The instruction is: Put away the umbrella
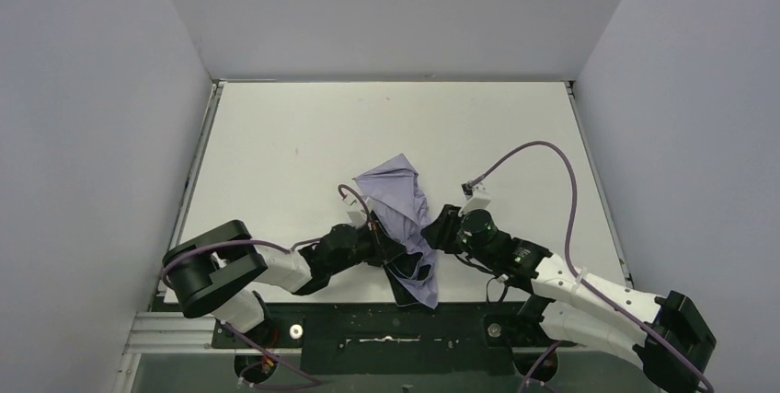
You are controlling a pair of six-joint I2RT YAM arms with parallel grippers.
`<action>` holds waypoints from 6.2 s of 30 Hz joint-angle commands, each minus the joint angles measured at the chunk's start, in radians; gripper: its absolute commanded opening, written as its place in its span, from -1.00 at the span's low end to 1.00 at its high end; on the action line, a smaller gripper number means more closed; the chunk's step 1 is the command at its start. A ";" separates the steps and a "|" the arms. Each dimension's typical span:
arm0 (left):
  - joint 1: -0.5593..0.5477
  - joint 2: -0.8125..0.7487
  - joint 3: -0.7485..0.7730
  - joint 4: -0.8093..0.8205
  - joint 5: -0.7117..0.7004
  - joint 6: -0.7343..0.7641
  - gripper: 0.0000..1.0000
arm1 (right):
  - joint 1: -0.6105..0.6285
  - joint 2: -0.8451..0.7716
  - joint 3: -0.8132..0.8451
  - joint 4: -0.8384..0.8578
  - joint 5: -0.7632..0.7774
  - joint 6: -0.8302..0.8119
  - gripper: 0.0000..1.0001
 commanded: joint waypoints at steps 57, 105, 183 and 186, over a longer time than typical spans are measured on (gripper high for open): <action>0.015 0.088 0.017 0.178 0.063 -0.069 0.37 | 0.101 -0.212 0.013 -0.590 0.052 0.225 -1.00; 0.071 0.289 0.020 0.358 0.155 -0.108 -1.00 | -0.063 0.160 0.442 -0.635 -0.054 -0.263 -0.78; 0.066 0.133 -0.057 0.182 0.157 0.021 -0.56 | 0.001 0.455 0.158 -0.104 -0.103 -0.100 -0.89; 0.070 0.016 -0.089 0.078 0.127 0.019 -0.32 | 0.002 0.449 0.123 -0.092 -0.102 -0.087 -0.90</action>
